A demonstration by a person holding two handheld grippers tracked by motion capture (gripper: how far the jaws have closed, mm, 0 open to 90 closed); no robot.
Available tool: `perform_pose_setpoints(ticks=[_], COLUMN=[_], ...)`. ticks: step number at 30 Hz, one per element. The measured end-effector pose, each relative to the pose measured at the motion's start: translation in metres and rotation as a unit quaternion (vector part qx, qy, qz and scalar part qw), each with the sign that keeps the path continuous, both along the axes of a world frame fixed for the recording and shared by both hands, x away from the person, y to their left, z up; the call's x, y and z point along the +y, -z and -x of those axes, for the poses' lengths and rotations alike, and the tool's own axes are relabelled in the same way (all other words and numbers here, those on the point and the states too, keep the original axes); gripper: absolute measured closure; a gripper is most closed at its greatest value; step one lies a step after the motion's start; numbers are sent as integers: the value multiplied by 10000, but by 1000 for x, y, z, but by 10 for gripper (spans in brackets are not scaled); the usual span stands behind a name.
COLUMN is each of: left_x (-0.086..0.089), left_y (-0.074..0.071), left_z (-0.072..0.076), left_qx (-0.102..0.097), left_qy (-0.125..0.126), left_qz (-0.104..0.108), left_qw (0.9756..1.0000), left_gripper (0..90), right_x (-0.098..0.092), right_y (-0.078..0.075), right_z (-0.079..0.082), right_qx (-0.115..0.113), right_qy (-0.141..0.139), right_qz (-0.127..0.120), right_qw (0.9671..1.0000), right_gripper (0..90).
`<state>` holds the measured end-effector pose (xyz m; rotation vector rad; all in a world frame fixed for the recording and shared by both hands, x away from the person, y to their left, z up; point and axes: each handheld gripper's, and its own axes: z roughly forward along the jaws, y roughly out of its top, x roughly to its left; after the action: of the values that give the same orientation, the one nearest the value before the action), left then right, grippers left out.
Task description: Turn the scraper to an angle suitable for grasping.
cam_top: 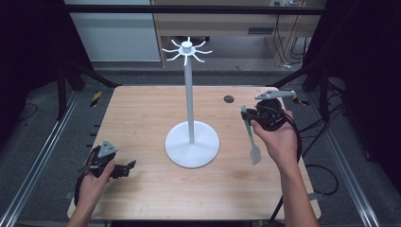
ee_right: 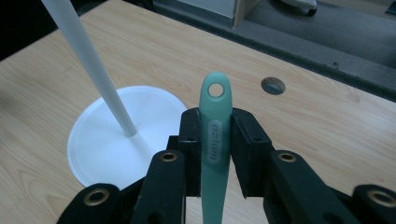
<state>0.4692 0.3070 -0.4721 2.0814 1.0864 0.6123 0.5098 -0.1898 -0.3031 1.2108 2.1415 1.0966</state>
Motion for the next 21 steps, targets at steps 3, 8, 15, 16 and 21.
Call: perform_pose_setpoints(ticks=[3, 8, 15, 16, 21], left_x=[-2, -4, -7, -6, -3], left_y=[-3, -4, -1, 0, 1], left_z=[4, 6, 2, 0, -1], left_qx=[-46, -60, 6, 2, 9], left_qy=[76, 134, 177, 143, 67], left_qz=[32, 101, 245, 214, 191], left_qw=[10000, 9998, 9995, 9997, 9998], left_gripper=[42, 42, 43, 43, 45], right_x=[2, 7, 24, 27, 36], right_y=[-2, -10, -31, -33, -37], right_z=[0, 1, 14, 16, 23], right_qx=[-69, -206, -623, -658, -768], right_qy=[8, 28, -49, -39, -69], right_qz=[-29, -86, -389, -410, -471], right_qw=[10000, 9997, 9973, 9970, 9959], right_gripper=[749, 749, 749, 749, 749])
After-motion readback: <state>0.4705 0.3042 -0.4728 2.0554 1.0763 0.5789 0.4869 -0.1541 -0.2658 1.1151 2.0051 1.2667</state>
